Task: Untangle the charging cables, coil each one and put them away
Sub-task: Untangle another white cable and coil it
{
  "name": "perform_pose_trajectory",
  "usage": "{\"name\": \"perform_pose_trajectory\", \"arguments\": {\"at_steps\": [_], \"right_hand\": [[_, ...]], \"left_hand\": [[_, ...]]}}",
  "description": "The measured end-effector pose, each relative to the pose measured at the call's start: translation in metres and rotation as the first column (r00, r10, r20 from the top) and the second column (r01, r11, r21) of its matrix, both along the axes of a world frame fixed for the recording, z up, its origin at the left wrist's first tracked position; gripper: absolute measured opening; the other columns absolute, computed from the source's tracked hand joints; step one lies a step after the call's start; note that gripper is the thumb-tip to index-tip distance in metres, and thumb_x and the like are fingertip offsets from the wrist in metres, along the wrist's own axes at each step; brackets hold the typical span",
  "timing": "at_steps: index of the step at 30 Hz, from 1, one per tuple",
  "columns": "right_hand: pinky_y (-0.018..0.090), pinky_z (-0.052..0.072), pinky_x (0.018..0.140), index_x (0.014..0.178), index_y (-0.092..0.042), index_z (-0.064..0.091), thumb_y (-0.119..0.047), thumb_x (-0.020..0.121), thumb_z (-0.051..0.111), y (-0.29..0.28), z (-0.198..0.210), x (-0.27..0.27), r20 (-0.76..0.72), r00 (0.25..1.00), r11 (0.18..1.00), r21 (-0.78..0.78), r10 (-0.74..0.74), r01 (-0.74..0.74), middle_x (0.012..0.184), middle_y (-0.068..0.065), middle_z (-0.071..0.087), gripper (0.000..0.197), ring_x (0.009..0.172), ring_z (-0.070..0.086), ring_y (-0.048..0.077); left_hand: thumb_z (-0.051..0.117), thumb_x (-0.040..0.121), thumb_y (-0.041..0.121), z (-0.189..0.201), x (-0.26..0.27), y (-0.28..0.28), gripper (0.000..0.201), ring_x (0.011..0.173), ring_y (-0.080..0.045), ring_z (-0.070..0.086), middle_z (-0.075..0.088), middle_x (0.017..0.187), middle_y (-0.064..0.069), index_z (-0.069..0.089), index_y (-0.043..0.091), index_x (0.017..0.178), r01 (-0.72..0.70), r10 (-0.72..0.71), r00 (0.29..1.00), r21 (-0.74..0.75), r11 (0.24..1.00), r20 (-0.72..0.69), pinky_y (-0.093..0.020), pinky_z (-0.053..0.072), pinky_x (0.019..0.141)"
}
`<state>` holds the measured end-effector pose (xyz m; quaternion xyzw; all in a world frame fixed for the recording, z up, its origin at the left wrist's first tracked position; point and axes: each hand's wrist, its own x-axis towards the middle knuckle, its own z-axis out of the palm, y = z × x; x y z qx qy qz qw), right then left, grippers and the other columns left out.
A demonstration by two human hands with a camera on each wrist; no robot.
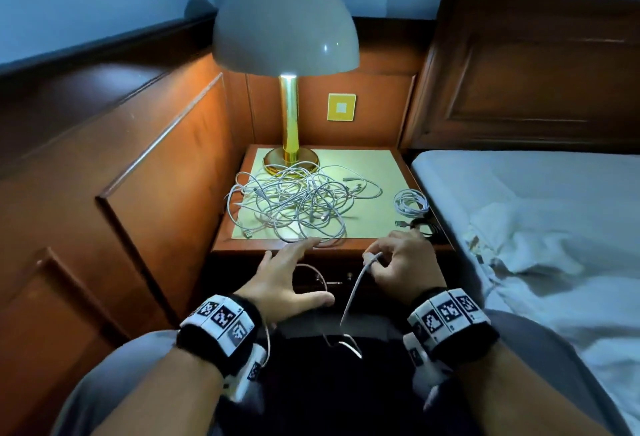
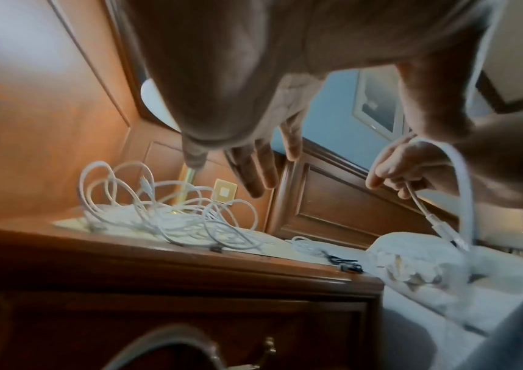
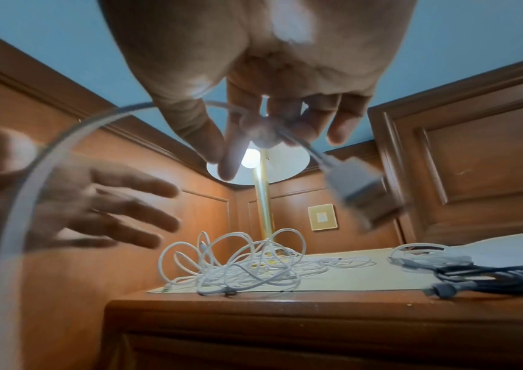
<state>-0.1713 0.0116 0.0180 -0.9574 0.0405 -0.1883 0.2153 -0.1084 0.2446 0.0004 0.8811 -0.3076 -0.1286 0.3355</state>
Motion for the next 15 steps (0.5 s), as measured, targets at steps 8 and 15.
{"name": "perform_pose_trajectory", "arguments": {"at_steps": [8,15], "right_hand": [[0.029,0.043,0.063,0.079,-0.017,0.062,-0.026,0.083,0.061,0.005,0.048,0.018,-0.265,0.964,0.994,0.104,0.011,0.017,0.075,0.0,0.063,0.01,0.073,0.058,0.019],[0.025,0.006,0.044,0.064,-0.023,0.032,-0.025,0.08,0.044,-0.082,0.036,0.015,-0.249,0.916,0.078,0.968,0.313,0.237,0.057,-0.005,0.02,0.021,0.041,0.016,0.01]], "left_hand": [[0.071,0.085,0.031,-0.006,-0.006,-0.05,0.03,0.075,-0.029,0.067,0.066,0.076,-0.012,0.061,0.008,0.102,0.02,-0.35,0.799,-0.56,0.828,-0.489,-0.041,0.052,0.077],[0.078,0.082,0.026,0.025,0.045,-0.044,0.025,0.046,-0.008,0.041,0.051,0.066,0.0,0.059,0.012,0.089,-0.209,-0.031,0.92,-0.556,0.805,-0.391,-0.028,0.044,0.047]]}}
